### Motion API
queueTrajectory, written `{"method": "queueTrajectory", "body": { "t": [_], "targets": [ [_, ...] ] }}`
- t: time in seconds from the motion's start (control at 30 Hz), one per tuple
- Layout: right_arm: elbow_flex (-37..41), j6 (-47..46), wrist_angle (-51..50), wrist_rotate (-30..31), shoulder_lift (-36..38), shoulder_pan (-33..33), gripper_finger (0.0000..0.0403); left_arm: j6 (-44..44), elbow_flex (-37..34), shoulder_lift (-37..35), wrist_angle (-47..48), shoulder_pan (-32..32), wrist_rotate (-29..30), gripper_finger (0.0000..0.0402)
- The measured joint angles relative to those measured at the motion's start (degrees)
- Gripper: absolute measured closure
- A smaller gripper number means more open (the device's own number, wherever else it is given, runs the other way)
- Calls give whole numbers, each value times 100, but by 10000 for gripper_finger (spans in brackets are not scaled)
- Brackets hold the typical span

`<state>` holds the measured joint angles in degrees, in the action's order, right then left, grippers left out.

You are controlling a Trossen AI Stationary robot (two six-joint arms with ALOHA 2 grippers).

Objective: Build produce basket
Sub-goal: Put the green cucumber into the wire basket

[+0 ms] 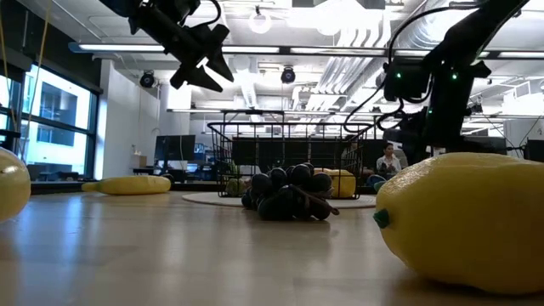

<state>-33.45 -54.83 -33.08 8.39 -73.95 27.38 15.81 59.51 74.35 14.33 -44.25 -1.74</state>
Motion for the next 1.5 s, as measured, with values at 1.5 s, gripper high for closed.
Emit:
{"method": "queueTrajectory", "body": {
  "t": [1.5],
  "targets": [
    [-2955,-1110,-1789,1622,-247,-622,317,-788,0,2,2,0,0,183]
  ]
}}
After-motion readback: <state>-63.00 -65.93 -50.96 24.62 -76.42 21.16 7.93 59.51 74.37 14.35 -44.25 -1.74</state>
